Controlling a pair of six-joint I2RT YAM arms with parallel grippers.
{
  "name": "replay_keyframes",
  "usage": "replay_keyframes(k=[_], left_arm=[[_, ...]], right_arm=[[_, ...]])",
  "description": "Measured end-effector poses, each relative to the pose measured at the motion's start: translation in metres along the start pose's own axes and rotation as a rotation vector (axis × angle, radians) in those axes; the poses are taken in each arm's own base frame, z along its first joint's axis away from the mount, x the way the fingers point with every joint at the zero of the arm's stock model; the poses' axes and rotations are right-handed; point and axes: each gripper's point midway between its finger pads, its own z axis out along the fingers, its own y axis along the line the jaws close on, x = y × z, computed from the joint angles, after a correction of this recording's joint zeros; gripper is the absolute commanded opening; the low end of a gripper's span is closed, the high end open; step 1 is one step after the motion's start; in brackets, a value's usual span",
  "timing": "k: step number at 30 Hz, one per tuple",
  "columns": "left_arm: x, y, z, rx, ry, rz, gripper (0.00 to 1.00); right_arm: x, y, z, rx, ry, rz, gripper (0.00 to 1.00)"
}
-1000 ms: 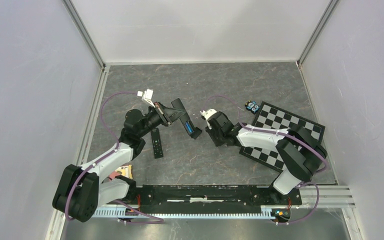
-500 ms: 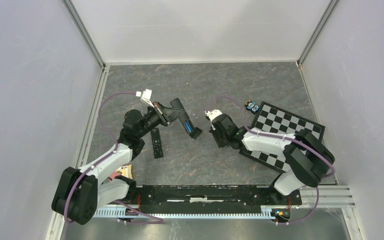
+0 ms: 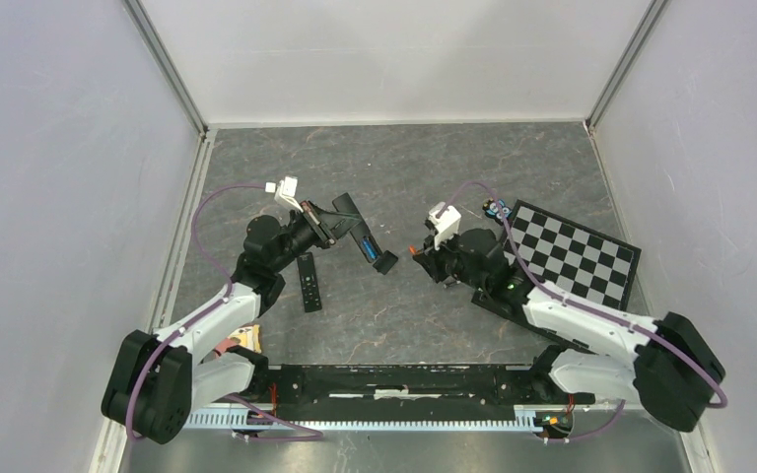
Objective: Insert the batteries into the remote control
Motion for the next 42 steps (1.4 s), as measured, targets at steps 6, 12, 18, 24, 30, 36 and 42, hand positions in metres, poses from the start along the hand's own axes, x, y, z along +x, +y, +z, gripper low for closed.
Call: replay_keyframes(k=[6, 12, 18, 24, 30, 36, 42], left_arm=[[0.001, 0.000, 0.000, 0.001, 0.005, -0.001, 0.02], [0.003, -0.013, 0.004, 0.094, 0.024, 0.019, 0.02], [0.000, -0.036, 0.005, 0.222, 0.018, 0.032, 0.02], [-0.002, -0.042, 0.006, 0.243, 0.013, -0.010, 0.02], [-0.003, -0.035, 0.008, 0.200, 0.010, -0.074, 0.02], [-0.001, -0.032, 0.009, 0.178, 0.017, -0.115, 0.02], [0.000, -0.030, 0.009, 0.166, 0.023, -0.138, 0.02]], right_arm=[[-0.044, 0.029, -0.022, -0.161, -0.179, -0.017, 0.06], [-0.068, 0.058, -0.039, -0.325, -0.273, -0.037, 0.06], [-0.075, 0.072, -0.048, -0.402, -0.291, -0.025, 0.06], [-0.098, 0.066, -0.042, -0.335, -0.250, 0.062, 0.07], [-0.109, 0.067, -0.034, -0.284, -0.203, 0.133, 0.07], [-0.097, 0.073, -0.024, -0.249, -0.107, 0.145, 0.07], [-0.086, 0.070, -0.020, -0.211, -0.057, 0.139, 0.08]])
